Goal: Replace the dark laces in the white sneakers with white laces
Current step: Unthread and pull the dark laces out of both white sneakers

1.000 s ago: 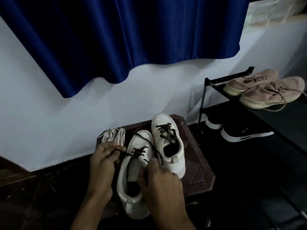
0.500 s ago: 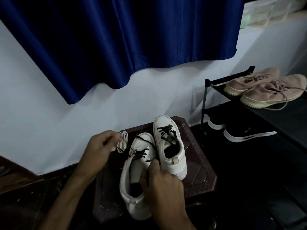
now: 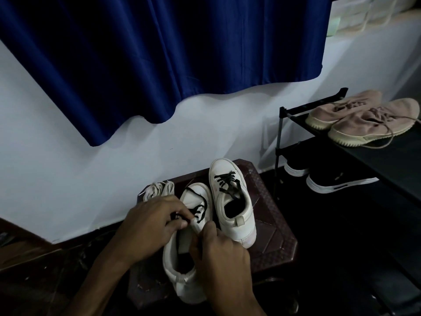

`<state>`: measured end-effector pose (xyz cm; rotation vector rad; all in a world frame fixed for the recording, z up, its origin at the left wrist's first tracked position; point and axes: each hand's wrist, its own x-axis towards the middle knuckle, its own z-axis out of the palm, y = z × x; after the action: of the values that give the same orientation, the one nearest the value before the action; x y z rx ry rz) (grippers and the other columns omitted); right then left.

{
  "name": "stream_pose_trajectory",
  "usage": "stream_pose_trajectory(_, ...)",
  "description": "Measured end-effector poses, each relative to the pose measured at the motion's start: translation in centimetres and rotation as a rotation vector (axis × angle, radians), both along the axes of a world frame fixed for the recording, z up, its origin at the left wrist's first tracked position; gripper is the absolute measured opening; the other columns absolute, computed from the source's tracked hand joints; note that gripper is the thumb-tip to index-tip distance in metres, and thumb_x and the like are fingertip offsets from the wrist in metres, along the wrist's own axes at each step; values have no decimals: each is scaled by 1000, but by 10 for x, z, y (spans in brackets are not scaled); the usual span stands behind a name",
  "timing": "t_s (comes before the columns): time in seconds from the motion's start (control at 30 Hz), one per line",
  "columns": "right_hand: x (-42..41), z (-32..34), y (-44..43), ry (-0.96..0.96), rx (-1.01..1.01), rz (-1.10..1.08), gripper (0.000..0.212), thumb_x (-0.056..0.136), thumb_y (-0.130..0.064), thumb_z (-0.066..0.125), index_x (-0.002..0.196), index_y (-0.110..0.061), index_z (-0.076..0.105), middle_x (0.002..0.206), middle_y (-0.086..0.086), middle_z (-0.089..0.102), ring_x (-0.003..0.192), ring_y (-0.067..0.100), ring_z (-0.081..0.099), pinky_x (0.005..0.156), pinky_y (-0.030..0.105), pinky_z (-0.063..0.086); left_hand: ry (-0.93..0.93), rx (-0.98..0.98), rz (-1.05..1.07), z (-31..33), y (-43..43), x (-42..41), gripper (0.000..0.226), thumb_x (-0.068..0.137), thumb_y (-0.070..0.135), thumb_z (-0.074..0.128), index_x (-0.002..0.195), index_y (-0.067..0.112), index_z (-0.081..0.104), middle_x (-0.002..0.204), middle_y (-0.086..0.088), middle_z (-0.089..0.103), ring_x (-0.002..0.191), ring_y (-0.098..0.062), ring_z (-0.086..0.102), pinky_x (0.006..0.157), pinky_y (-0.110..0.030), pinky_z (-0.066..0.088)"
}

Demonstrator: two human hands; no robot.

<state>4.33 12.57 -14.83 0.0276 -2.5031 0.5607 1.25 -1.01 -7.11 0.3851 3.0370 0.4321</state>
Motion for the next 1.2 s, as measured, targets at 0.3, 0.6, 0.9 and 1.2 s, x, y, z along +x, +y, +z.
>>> stream_pose_trajectory(0.3, 0, 1, 1, 18, 14, -6, 32, 78, -37, 42, 56, -17, 54, 38, 0, 48, 25, 15, 46, 27, 21, 18, 283, -52, 126, -12, 21, 6, 26, 75, 26, 78, 90, 34, 58, 74, 22, 66, 82, -7, 63, 62, -28, 47)
stream_pose_trajectory(0.6, 1, -1, 1, -11, 38, -33, 30, 78, -37, 43, 58, -18, 55, 37, -1, 48, 25, 14, 46, 41, 22, 10, 441, -365, 62, -17, 18, 14, 35, 55, 7, 85, 80, 26, 67, 83, 5, 61, 77, -23, 61, 53, -33, 50)
stream_pose_trajectory(0.9, 2, 2, 1, -8, 23, -26, 28, 76, -35, 43, 58, -17, 54, 38, 1, 48, 26, 17, 47, 29, 21, 18, 419, 90, 591, 5, -57, 7, 14, 93, 19, 60, 99, 32, 64, 108, 4, 61, 89, -27, 59, 77, -41, 48)
stream_pose_trajectory(1.2, 1, -2, 1, 29, 59, -28, 29, 81, -37, 43, 69, -15, 58, 38, -1, 48, 26, 14, 46, 38, 22, 11, 214, -159, 47, -14, 16, 17, 20, 77, 31, 76, 93, 38, 66, 105, 22, 55, 96, -5, 58, 64, -25, 45)
